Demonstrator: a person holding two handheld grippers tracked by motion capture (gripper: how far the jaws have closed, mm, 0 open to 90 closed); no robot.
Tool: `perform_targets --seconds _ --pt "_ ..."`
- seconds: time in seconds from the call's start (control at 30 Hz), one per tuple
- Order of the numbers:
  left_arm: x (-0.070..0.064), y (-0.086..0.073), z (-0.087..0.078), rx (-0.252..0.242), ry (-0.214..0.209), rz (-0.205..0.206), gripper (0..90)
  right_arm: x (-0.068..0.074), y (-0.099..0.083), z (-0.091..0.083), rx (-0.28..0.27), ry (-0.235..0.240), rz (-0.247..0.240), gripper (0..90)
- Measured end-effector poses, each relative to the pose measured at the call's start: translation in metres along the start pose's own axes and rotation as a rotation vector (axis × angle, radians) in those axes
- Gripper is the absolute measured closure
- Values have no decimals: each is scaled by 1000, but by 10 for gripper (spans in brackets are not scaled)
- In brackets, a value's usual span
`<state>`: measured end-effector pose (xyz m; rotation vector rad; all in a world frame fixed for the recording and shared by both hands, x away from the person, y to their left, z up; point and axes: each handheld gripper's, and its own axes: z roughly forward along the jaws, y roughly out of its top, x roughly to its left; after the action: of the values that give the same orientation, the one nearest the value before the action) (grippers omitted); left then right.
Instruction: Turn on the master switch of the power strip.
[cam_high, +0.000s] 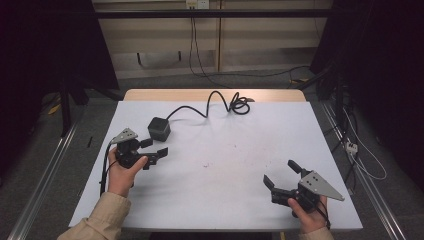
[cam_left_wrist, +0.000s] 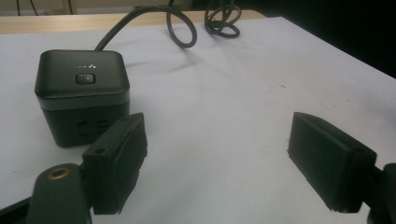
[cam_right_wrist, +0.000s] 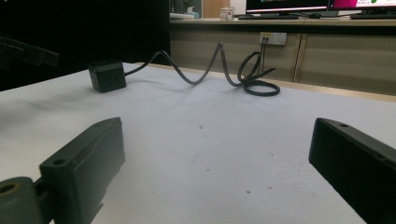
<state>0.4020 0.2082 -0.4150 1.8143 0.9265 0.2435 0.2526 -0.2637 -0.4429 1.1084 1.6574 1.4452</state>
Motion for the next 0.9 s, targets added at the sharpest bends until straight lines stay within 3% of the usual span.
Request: perform_targets --seconds 0.9 --pt "-10 -23 -15 9 -12 21 157 1 0 0 0 8 -1 28"
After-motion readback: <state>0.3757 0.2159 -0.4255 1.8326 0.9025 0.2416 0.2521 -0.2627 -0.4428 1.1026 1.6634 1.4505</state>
